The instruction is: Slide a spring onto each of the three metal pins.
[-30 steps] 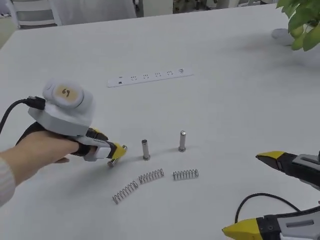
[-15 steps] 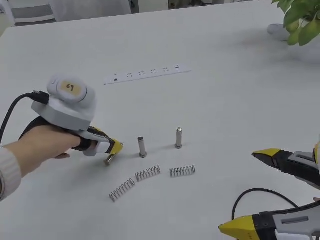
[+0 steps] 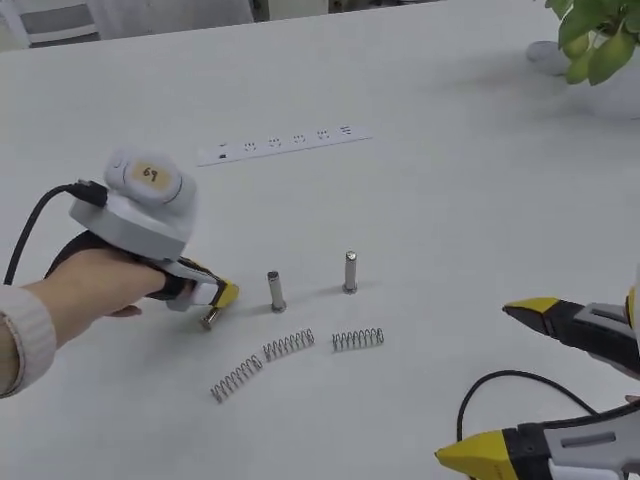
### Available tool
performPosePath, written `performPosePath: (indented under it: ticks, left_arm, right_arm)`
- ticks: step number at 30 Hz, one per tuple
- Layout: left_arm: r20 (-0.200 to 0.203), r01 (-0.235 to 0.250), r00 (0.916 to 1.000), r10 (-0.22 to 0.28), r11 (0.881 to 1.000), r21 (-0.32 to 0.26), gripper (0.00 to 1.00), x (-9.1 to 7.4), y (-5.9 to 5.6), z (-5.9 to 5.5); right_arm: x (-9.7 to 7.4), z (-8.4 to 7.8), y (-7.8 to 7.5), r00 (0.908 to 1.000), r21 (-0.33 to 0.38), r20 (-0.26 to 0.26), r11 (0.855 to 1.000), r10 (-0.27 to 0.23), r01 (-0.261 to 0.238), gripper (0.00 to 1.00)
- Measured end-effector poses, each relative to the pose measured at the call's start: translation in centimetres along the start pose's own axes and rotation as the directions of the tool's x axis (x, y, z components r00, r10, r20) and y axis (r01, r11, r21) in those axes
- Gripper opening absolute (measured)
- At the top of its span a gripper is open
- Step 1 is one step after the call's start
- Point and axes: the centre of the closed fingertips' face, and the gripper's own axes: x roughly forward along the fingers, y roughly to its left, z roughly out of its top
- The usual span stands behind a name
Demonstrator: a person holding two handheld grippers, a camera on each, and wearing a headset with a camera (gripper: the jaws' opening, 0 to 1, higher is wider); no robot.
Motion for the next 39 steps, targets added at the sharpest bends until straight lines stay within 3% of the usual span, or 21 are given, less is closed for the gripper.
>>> performPosePath:
  ticks: [9,39]
  left_arm:
    - [-0.036,0.005,0.9993,-0.005,1.0,-0.008,0.06,0.61,-0.3,-0.42]
    - [-0.058,-0.028,0.998,0.027,0.999,-0.018,0.0,0.64,0.2,-0.45]
  right_arm:
    - [-0.16,-0.27,0.0,1.0,0.008,0.001,1.0,-0.002,0.002,0.97]
    - [-0.23,-0.78,0.2,0.9999,0.004,-0.013,1.0,-0.002,0.003,0.96]
